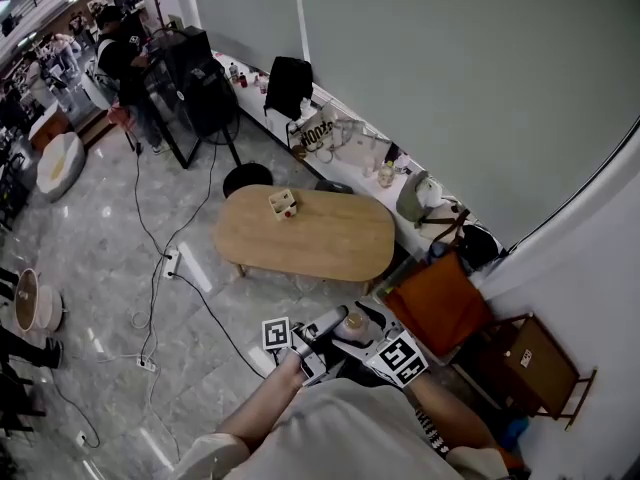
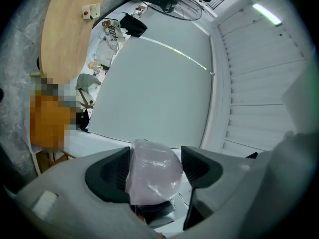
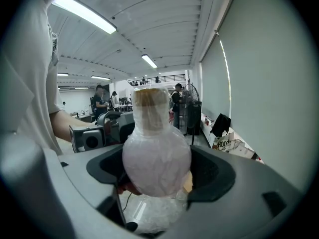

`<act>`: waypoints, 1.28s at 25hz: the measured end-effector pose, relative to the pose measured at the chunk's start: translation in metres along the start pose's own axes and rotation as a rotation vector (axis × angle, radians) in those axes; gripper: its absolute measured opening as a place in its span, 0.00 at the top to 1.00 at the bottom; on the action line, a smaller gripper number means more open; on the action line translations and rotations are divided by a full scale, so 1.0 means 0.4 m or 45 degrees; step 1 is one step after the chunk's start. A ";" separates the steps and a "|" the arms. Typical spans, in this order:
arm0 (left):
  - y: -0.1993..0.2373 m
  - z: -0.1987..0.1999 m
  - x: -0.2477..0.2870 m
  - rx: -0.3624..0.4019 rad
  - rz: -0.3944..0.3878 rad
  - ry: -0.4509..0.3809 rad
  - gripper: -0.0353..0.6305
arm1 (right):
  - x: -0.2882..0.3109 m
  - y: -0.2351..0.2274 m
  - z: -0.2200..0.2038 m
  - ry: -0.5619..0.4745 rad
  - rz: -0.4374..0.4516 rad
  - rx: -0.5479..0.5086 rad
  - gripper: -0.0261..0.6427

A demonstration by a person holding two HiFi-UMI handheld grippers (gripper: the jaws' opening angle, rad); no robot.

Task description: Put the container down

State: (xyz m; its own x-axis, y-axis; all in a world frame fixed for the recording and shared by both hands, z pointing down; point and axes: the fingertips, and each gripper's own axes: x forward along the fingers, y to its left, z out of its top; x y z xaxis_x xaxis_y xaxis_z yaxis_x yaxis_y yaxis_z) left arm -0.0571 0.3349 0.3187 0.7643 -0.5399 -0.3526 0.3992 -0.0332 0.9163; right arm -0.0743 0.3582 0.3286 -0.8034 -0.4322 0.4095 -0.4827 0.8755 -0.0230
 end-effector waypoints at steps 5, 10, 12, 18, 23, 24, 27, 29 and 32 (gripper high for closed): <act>0.033 0.080 0.114 -0.001 0.011 -0.027 0.47 | 0.010 -0.143 0.000 0.007 0.033 -0.002 0.38; 0.070 0.156 0.218 0.021 0.024 -0.061 0.47 | 0.020 -0.273 -0.001 0.000 0.077 -0.007 0.38; 0.077 0.177 0.249 0.035 0.028 -0.069 0.47 | 0.020 -0.310 0.003 0.000 0.094 -0.012 0.38; 0.098 0.231 0.329 0.038 0.043 -0.111 0.47 | 0.022 -0.410 0.007 -0.010 0.125 0.003 0.38; 0.121 0.282 0.373 0.032 0.066 -0.120 0.47 | 0.044 -0.478 0.009 -0.033 0.134 0.014 0.38; 0.127 0.295 0.379 0.030 0.069 -0.119 0.47 | 0.051 -0.490 0.008 -0.029 0.133 0.025 0.38; 0.144 0.335 0.397 0.010 0.080 -0.111 0.47 | 0.076 -0.527 -0.009 -0.004 0.122 0.053 0.38; 0.157 0.364 0.406 -0.008 0.091 -0.101 0.47 | 0.098 -0.553 -0.006 -0.017 0.110 0.063 0.38; 0.176 0.420 0.418 -0.042 0.103 -0.083 0.47 | 0.140 -0.593 -0.005 -0.004 0.098 0.105 0.39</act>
State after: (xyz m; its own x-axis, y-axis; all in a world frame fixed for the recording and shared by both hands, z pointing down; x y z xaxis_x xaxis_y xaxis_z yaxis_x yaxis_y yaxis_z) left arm 0.0137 0.1012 0.3564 0.7604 -0.5935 -0.2636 0.3549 0.0397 0.9341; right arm -0.0040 0.1267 0.3587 -0.8403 -0.3655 0.4005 -0.4466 0.8854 -0.1291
